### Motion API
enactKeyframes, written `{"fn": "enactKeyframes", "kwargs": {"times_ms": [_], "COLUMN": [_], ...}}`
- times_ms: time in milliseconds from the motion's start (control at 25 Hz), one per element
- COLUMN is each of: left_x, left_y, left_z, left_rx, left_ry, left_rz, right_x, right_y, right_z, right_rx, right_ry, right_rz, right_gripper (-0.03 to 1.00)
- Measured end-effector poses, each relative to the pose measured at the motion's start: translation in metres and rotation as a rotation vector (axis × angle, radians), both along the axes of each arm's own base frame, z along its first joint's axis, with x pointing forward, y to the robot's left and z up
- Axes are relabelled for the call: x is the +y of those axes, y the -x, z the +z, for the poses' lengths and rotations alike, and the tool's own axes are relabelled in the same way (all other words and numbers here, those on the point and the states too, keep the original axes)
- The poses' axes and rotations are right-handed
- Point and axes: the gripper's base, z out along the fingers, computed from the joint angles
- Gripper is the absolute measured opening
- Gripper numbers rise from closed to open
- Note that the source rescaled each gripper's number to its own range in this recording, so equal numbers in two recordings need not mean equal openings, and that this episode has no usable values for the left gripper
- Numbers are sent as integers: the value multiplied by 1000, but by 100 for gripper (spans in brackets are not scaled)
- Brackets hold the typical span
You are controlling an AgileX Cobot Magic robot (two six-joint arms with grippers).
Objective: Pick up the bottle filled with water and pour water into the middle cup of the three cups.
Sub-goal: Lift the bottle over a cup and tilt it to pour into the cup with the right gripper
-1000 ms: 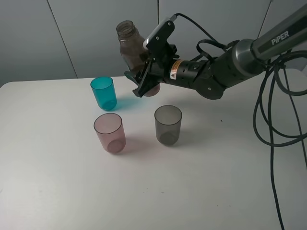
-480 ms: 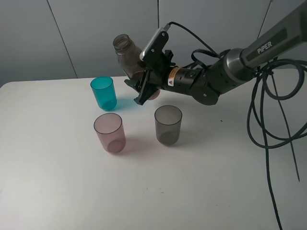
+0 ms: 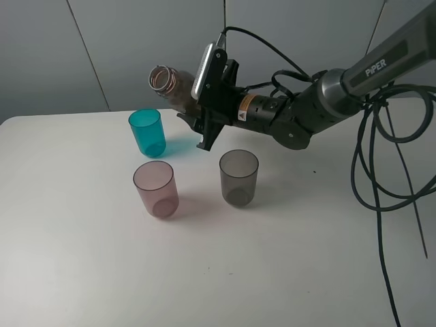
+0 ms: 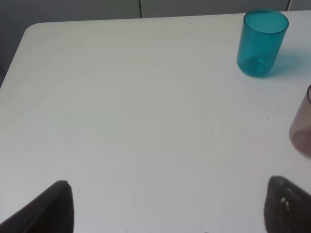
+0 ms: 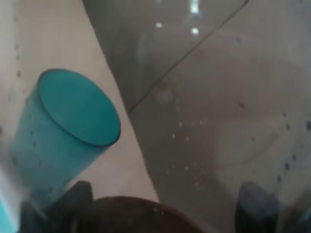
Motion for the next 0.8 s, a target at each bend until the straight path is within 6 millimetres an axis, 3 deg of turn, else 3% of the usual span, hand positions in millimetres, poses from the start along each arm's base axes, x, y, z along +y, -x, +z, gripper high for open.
{"fn": "enactKeyframes", "kwargs": {"times_ms": [800], "left_x": [0], "left_y": [0], "left_z": [0], "left_rx": [0], "left_ry": [0], "left_rz": [0], "right_x": [2], "right_y": [2], "right_z": [4], "right_rx": [-252], "right_ry": [150], "right_rz": [91], "right_gripper": [0]}}
